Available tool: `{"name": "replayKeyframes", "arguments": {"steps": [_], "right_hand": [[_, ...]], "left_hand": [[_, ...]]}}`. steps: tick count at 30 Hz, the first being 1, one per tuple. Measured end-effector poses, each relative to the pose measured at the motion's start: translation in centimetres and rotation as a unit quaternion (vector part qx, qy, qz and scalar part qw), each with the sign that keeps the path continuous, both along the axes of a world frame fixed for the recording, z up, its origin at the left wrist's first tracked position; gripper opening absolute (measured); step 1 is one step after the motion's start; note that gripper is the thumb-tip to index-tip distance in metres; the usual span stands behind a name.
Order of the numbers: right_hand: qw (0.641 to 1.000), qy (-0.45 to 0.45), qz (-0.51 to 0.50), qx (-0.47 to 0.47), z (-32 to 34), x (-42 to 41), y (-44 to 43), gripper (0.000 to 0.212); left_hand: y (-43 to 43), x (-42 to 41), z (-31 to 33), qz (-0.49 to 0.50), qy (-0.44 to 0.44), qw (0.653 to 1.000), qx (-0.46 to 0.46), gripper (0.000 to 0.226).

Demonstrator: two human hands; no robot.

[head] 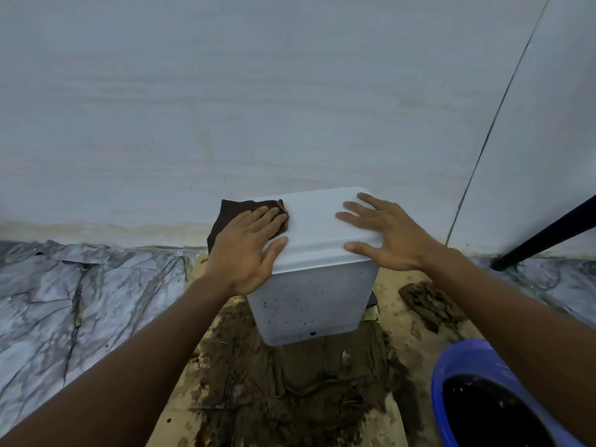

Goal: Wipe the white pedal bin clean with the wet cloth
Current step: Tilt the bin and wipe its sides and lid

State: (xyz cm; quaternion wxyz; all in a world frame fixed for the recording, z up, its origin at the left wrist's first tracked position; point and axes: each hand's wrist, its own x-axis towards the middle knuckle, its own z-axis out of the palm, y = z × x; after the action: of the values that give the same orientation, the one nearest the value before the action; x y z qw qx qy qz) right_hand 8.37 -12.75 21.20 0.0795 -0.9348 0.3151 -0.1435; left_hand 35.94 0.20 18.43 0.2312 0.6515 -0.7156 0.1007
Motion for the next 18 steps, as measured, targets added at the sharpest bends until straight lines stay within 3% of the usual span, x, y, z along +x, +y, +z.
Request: {"name": "replayKeyframes", "arguments": {"steps": [5, 10, 18], "right_hand": [[0.992, -0.117, 0.0, 0.036, -0.9, 3.4, 1.6, 0.051], [0.994, -0.109, 0.013, 0.007, -1.1, 5.2, 3.6, 0.049], [0.992, -0.116, 0.035, -0.018, -1.9, 1.4, 2.5, 0.055]], "left_hand": [[-0.3, 3.9, 0.4, -0.012, 0.015, 1.0, 0.003, 0.06], [0.7, 7.0, -0.5, -0.012, 0.085, 0.996, -0.017, 0.062], [0.6, 1.8, -0.9, -0.008, 0.052, 0.997, -0.061, 0.05]]}}
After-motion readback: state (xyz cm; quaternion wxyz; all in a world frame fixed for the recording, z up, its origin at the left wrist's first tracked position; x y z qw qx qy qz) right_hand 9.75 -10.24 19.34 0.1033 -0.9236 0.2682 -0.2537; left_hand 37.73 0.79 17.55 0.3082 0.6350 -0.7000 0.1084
